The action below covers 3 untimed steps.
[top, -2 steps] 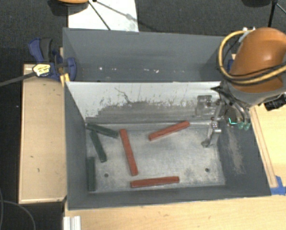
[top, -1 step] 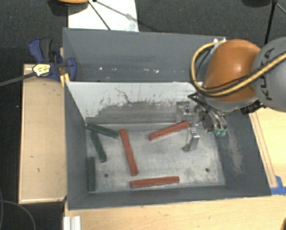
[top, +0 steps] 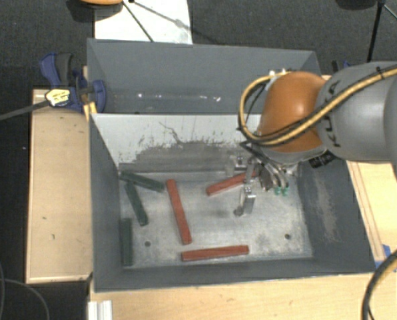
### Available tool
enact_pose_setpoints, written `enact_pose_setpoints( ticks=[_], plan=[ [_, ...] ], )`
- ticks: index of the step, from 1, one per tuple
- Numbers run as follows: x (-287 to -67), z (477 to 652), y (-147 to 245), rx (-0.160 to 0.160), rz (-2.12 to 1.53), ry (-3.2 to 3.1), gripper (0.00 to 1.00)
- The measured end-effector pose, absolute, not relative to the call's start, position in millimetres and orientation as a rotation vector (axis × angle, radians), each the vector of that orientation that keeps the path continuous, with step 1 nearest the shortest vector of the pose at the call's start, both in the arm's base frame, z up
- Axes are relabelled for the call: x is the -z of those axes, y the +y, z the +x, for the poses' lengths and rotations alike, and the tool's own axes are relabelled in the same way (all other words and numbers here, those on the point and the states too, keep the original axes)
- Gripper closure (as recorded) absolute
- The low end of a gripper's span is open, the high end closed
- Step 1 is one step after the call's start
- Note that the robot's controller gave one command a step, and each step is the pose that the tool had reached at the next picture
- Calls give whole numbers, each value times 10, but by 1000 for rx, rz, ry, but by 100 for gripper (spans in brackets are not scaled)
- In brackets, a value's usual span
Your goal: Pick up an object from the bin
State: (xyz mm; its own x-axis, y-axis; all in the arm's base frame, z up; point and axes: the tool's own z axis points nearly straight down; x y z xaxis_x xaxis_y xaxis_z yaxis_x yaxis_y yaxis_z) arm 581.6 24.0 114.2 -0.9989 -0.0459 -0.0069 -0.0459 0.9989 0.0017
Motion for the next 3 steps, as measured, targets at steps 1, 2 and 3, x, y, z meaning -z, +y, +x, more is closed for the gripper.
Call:
enact_pose_setpoints(
  ticks=[1, 2, 3],
  plan=[
    [-835, 5796, 232, -1, -260, 3129, 0],
    [-724, 5945, 344, -2, 108, 3133, 100],
    [-710, 5935, 344, -1, 105, 3136, 0]
  ],
)
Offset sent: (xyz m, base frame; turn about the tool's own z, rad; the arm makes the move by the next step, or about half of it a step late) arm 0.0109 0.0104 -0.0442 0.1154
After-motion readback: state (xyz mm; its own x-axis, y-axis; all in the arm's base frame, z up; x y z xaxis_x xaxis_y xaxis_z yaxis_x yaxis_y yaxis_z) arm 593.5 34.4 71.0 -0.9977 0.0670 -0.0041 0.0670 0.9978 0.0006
